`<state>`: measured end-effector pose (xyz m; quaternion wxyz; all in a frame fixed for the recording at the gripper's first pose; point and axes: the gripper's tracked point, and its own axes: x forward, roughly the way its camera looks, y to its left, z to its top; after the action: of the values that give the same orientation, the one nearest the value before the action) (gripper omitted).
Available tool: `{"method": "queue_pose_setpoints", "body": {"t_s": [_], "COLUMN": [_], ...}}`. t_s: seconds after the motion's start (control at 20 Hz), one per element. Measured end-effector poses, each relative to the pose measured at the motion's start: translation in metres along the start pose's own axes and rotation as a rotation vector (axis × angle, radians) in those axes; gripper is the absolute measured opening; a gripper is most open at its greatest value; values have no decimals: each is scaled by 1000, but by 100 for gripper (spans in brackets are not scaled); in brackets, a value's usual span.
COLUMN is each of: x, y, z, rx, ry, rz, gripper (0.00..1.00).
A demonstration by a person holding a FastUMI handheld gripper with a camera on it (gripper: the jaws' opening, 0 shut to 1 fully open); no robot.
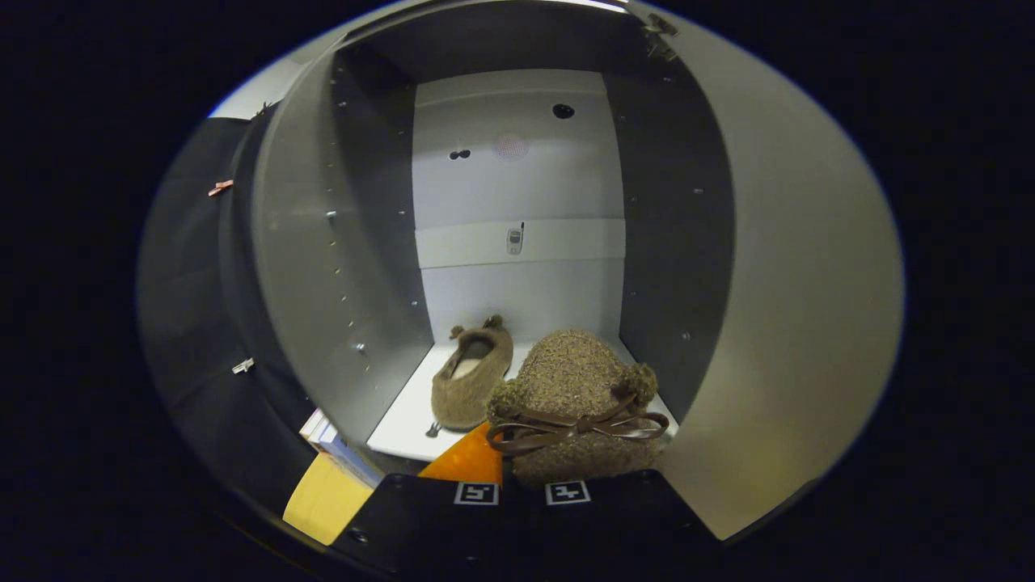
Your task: Open the shoe cabinet door, grab the shoes and put them into the shoe cabinet, then close the shoe cabinet door.
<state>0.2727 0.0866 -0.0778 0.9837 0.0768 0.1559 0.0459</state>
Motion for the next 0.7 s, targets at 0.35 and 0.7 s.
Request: {"method": "queue_pose_setpoints", "body": {"t_s": [0.35, 0.7], "x": [110, 186], "y": [-13, -27], "z": [11, -10], "rx": [-29, -32], "ry": [35, 138], "rz": [-34, -65], "gripper": [7, 7]}}
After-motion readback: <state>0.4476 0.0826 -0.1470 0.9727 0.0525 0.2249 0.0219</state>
